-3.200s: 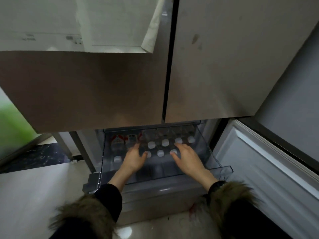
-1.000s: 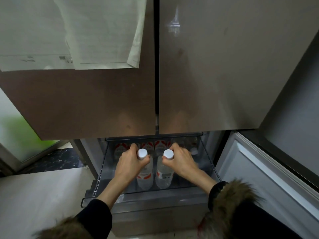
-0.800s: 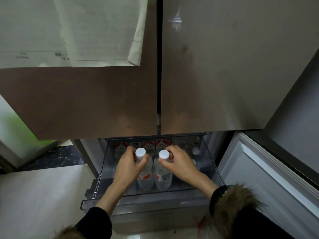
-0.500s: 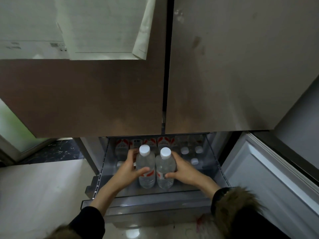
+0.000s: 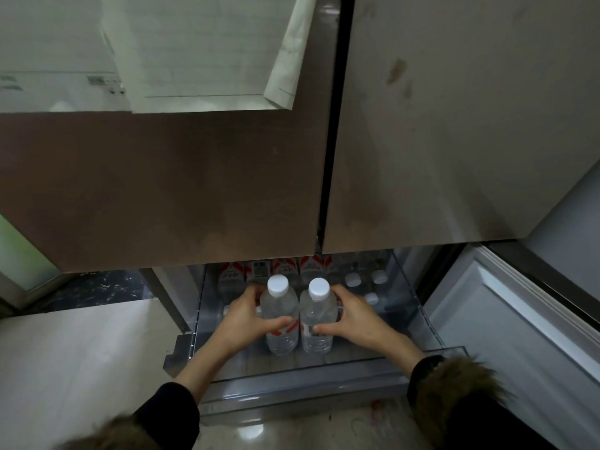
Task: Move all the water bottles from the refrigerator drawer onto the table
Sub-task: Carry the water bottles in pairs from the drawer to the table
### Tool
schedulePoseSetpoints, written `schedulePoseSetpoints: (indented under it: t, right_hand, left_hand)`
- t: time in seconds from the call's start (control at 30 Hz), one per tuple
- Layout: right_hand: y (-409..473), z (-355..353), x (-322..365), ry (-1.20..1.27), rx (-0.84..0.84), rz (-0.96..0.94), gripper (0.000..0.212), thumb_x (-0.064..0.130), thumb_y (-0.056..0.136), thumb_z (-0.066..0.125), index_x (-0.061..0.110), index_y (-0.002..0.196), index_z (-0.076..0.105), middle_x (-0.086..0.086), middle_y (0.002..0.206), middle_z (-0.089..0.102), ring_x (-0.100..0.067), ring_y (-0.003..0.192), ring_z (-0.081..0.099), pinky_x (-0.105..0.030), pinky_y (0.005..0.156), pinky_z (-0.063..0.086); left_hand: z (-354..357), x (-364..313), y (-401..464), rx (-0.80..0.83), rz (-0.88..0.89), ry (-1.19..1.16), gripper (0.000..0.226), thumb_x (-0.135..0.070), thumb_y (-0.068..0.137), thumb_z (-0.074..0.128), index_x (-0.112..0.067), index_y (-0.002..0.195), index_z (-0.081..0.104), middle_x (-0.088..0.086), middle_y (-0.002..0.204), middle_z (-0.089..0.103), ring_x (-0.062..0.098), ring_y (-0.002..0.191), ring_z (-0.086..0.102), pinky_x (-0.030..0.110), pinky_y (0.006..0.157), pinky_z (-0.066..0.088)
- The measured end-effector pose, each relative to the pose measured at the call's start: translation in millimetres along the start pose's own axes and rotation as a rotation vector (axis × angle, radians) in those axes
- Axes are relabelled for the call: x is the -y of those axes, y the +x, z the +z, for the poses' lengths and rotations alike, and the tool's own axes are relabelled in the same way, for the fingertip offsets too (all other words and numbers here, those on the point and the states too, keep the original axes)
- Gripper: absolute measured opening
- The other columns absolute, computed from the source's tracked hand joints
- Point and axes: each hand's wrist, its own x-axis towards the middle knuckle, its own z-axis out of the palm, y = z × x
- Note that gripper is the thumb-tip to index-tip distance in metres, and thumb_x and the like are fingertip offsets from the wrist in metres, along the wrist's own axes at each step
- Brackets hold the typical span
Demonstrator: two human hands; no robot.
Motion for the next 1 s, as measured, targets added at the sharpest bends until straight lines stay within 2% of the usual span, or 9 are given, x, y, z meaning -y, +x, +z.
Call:
schedulePoseSetpoints:
  t: [0.1, 0.23, 0.33, 0.47, 0.63, 0.77, 0.9, 1.0]
  right_hand:
    - [-4.6, 3.5, 3.9, 0.009, -0.072, 0.002, 0.068, 0.035, 0.064, 0.082, 0.022, 0.12, 0.047, 0.007, 0.117, 0.059, -0.009, 0.108, 0.056, -0.028, 0.091, 0.05]
    - [-16.7, -1.0, 13.9, 0.063, -0.157, -0.009, 0.068, 0.038, 0.064, 0.081, 0.023, 0.12, 0.047, 0.004, 0.119, 0.059, -0.01, 0.108, 0.056, -0.028, 0.091, 0.048]
    - [-33.6, -11.3, 27.7, 0.117, -0.227, -0.054, 0.069, 0.044, 0.06, 0.081, 0.028, 0.118, 0.047, 0.006, 0.118, 0.058, -0.012, 0.11, 0.055, -0.035, 0.094, 0.048]
    - [-63.3, -25.2, 60.4, 0.189, -0.275, -0.184, 0.063, 0.033, 0.067, 0.081, 0.029, 0.12, 0.047, 0.013, 0.113, 0.057, -0.003, 0.105, 0.055, -0.024, 0.092, 0.045]
    - [-102.5, -29.9, 95.7, 0.271, -0.28, -0.342, 0.057, 0.03, 0.069, 0.08, 0.034, 0.116, 0.047, 0.021, 0.107, 0.057, 0.003, 0.102, 0.055, -0.018, 0.086, 0.045]
    - [-129.7, -22.6, 121.3, 0.401, -0.254, -0.409, 0.051, 0.028, 0.075, 0.075, 0.029, 0.119, 0.048, 0.015, 0.106, 0.061, -0.003, 0.102, 0.059, -0.025, 0.087, 0.05]
    - [-150.3, 2.2, 152.1, 0.479, -0.165, -0.481, 0.039, 0.022, 0.081, 0.069, 0.026, 0.116, 0.052, 0.007, 0.105, 0.065, -0.008, 0.098, 0.063, -0.032, 0.086, 0.054]
    - [-165.7, 29.8, 176.4, 0.474, -0.054, -0.555, 0.033, 0.018, 0.083, 0.067, 0.033, 0.109, 0.051, 0.009, 0.103, 0.065, -0.003, 0.092, 0.064, -0.019, 0.076, 0.054]
  left_hand:
    - [-1.1, -8.3, -3.0, -0.071, -0.004, 0.072, 0.07, -0.039, 0.063, 0.082, -0.011, 0.117, 0.049, 0.001, 0.114, 0.061, 0.009, 0.091, 0.054, 0.02, 0.076, 0.043]
    - [-11.1, -18.0, -14.3, -0.152, 0.012, 0.036, 0.067, -0.04, 0.064, 0.081, -0.01, 0.116, 0.051, 0.002, 0.111, 0.064, 0.008, 0.088, 0.056, 0.015, 0.069, 0.043]
    - [-24.3, -27.5, -32.1, -0.212, 0.066, 0.005, 0.072, -0.039, 0.064, 0.08, -0.013, 0.123, 0.049, -0.006, 0.108, 0.058, 0.007, 0.093, 0.055, 0.018, 0.076, 0.043]
    - [-37.7, -46.0, -69.7, -0.318, 0.143, -0.045, 0.069, -0.036, 0.066, 0.08, -0.019, 0.125, 0.048, -0.011, 0.108, 0.055, 0.006, 0.097, 0.054, 0.021, 0.082, 0.044]
    - [-50.1, -73.8, -125.0, -0.498, 0.182, -0.204, 0.067, -0.035, 0.068, 0.075, -0.019, 0.126, 0.046, -0.008, 0.115, 0.056, 0.01, 0.104, 0.056, 0.026, 0.087, 0.047]
    - [-62.9, -94.5, -176.6, -0.671, 0.18, -0.405, 0.068, -0.04, 0.066, 0.069, -0.017, 0.124, 0.042, -0.003, 0.117, 0.054, 0.013, 0.106, 0.056, 0.028, 0.086, 0.047]
    - [-79.3, -88.7, -228.9, -0.746, 0.177, -0.393, 0.063, -0.052, 0.059, 0.064, -0.027, 0.114, 0.045, -0.001, 0.114, 0.058, 0.015, 0.101, 0.06, 0.031, 0.082, 0.051]
    - [-91.5, -67.1, -269.7, -0.814, 0.136, -0.343, 0.059, -0.054, 0.061, 0.064, -0.029, 0.112, 0.047, -0.006, 0.109, 0.06, 0.01, 0.097, 0.061, 0.026, 0.078, 0.051]
